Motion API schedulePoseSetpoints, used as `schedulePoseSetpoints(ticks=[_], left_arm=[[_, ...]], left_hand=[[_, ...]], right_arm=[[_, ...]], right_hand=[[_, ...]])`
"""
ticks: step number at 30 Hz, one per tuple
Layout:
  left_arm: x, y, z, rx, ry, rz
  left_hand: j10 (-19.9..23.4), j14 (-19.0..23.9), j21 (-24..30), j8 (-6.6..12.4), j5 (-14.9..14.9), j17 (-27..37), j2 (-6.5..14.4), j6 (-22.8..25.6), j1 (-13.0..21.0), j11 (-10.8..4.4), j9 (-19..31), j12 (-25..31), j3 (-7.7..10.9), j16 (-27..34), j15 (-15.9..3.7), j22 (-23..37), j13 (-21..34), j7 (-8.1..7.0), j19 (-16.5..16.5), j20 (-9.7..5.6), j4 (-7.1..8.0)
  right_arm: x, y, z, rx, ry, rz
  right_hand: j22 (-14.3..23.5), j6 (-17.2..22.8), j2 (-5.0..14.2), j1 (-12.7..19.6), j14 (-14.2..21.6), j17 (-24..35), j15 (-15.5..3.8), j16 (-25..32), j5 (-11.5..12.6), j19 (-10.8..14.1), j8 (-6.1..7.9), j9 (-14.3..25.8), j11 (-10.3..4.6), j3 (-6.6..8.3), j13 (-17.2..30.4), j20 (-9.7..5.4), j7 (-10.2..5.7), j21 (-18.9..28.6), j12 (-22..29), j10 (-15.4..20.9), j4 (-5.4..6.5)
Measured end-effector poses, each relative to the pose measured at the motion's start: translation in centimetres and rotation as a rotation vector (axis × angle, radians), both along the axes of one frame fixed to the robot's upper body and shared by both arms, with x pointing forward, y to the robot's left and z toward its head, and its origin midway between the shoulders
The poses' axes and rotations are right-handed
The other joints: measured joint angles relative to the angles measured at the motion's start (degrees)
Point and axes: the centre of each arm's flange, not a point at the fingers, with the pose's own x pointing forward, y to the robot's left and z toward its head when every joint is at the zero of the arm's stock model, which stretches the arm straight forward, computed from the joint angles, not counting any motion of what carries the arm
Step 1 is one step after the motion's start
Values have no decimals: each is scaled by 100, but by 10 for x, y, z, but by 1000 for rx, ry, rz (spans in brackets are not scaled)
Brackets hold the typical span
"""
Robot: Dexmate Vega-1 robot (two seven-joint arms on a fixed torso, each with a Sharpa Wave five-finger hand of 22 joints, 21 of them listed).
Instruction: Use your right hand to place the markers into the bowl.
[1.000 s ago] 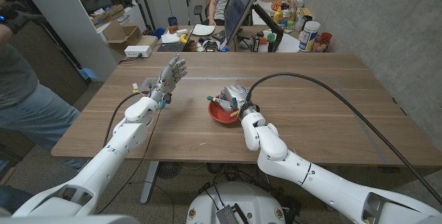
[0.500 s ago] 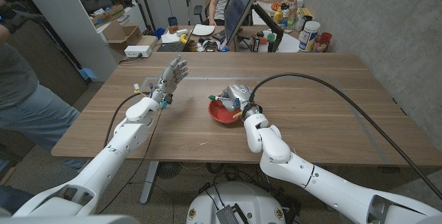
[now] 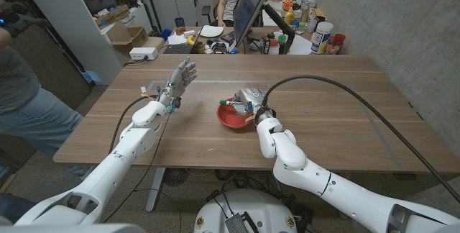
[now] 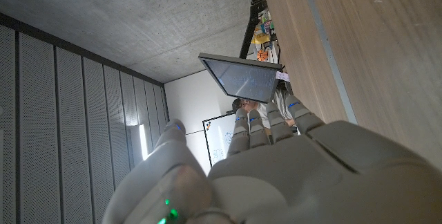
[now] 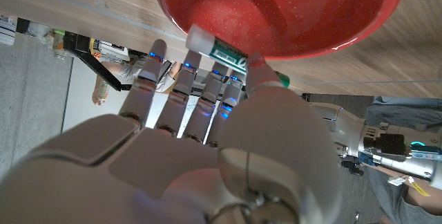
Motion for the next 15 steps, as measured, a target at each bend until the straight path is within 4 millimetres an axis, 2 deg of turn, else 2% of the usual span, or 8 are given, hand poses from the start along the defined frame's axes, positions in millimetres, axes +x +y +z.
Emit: schedulePoseSetpoints(ticks=[4, 8, 15], left_arm=[[-1, -1, 0, 1, 0, 0], [-1, -1, 0, 1, 0, 2], [-2, -1, 1, 5, -1, 3]], left_hand=[[0, 0, 0, 0, 0, 0, 0, 0, 0, 0, 0, 0, 0, 0, 0, 0, 0, 0, 0, 0, 0], [0, 0, 0, 0, 0, 0, 0, 0, 0, 0, 0, 0, 3, 0, 0, 0, 0, 0, 0, 0, -3], [0, 0, 0, 0, 0, 0, 0, 0, 0, 0, 0, 0, 24, 0, 0, 0, 0, 0, 0, 0, -24]], right_arm=[[1, -1, -2, -2, 9, -5], [2, -2, -3, -2, 20, -9], [3, -4, -6, -5, 38, -17]], right_hand=[[0, -47, 0, 0, -79, 27, 79, -44, 0, -49, -39, 31, 22, 0, 4, -5, -50, 23, -76, -191, 0], [0, -141, -30, -30, -261, 27, 175, -114, 1, -148, -124, 51, 83, 0, 30, 5, -194, 24, -196, -436, 0], [0, -517, 0, -119, -512, 30, 245, -216, 28, -277, -266, 79, 185, 0, 57, 12, -158, 23, -323, -779, 1]])
